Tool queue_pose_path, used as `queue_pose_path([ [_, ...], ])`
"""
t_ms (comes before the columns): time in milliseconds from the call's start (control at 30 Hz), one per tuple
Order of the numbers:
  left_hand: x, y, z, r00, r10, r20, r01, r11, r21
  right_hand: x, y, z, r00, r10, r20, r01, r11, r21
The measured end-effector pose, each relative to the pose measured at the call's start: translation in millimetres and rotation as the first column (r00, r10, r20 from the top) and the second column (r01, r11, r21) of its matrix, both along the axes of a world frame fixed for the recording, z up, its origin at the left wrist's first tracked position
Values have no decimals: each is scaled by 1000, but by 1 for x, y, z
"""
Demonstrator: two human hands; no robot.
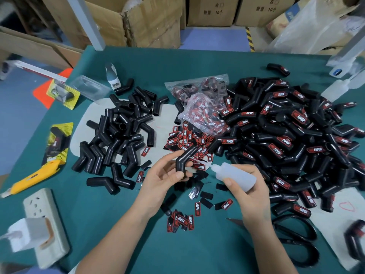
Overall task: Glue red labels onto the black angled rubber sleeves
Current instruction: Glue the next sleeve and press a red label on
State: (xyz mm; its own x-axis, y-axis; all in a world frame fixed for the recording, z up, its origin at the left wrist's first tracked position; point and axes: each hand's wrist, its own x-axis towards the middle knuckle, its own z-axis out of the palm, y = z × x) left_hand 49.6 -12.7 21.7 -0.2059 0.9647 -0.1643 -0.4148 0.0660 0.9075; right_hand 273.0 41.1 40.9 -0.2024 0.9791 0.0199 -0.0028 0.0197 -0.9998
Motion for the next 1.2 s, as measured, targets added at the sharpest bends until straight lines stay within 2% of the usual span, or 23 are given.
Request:
queue_pose_path([
  [167,-1,0,-1,1000,-25,-12,26,1000,10,-1,-4,8,995,-77,59,71,993,94],
  [400,-2,-2,-8,998,-63,-24,64,998,25,0,-6,2,981,-94,168,67,985,160],
  [767,-5,-2,-18,995,-80,-57,82,996,27,1,-4,-2,971,-113,208,61,968,242],
  [1200,-6,-1,-21,992,-74,-98,76,997,20,3,-4,-6,963,-130,236,64,962,267],
])
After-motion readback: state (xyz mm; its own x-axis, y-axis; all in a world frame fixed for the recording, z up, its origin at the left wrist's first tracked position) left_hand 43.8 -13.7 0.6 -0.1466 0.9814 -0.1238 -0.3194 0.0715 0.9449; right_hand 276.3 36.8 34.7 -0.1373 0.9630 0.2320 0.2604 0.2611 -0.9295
